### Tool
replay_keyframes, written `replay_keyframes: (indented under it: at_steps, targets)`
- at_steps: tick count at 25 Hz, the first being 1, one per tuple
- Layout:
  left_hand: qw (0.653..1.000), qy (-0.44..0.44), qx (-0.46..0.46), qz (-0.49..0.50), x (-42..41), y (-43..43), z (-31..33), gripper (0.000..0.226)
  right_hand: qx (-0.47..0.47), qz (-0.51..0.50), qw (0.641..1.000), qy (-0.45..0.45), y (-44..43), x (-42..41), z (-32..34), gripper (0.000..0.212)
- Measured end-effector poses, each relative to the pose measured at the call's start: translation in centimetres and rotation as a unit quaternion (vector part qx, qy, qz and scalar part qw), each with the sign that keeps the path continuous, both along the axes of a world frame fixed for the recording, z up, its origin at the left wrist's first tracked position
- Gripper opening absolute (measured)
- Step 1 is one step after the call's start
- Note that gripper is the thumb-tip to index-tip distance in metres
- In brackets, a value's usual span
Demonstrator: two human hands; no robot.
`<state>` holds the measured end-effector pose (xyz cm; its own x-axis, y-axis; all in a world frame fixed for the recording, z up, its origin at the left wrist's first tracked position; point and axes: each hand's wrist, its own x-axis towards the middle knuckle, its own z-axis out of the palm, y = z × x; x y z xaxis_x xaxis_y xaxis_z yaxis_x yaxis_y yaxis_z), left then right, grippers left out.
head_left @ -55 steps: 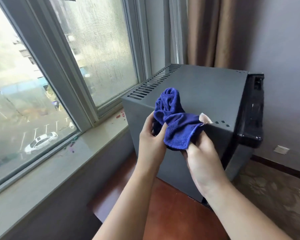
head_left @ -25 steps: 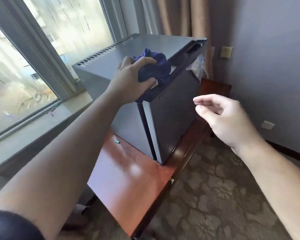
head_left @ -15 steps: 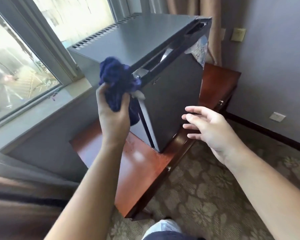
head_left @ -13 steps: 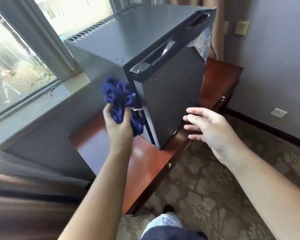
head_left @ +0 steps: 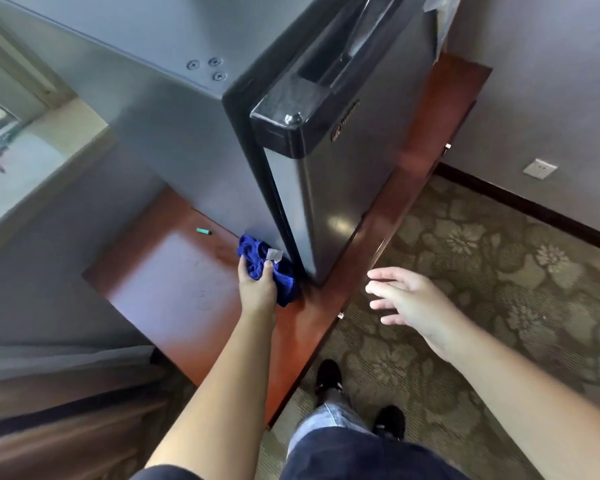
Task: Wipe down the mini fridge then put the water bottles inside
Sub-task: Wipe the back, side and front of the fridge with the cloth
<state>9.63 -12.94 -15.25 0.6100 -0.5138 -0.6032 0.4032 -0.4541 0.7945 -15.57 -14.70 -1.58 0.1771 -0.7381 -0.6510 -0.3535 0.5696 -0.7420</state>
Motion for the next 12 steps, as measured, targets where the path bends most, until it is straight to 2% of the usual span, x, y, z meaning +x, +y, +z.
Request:
replay_keyframes:
  at_steps: [2, 5, 8, 10, 12]
  targets:
    - [0.999, 0.026, 0.023, -0.034, -0.3, -0.5, -1.1, 0.078, 0.008, -0.007, 1.000, 0.006, -0.5, 0.2, -0.8, 0.021]
    - [0.997, 0.051, 0.052, -0.031, -2.3, 0.2, -2.4, 0.074, 0.030, -0.021, 0.999, 0.008, -0.3, -0.3, -1.4, 0.020]
    - [0.994, 0.107, 0.015, 0.018, -6.2, 1.2, -2.5, 0.051, 0.045, -0.021, 0.999, 0.008, -0.1, -1.8, -1.2, 0.021]
    - [0.983, 0.171, 0.005, 0.064, -8.7, 1.7, -1.7, 0.048, 0.045, -0.018, 0.999, 0.006, -0.6, -3.2, -1.0, 0.021]
    - [0.975, 0.199, -0.017, 0.100, -10.5, 2.0, -1.0, 0.048, 0.048, -0.020, 0.999, -0.007, -1.2, -4.6, -1.0, 0.020]
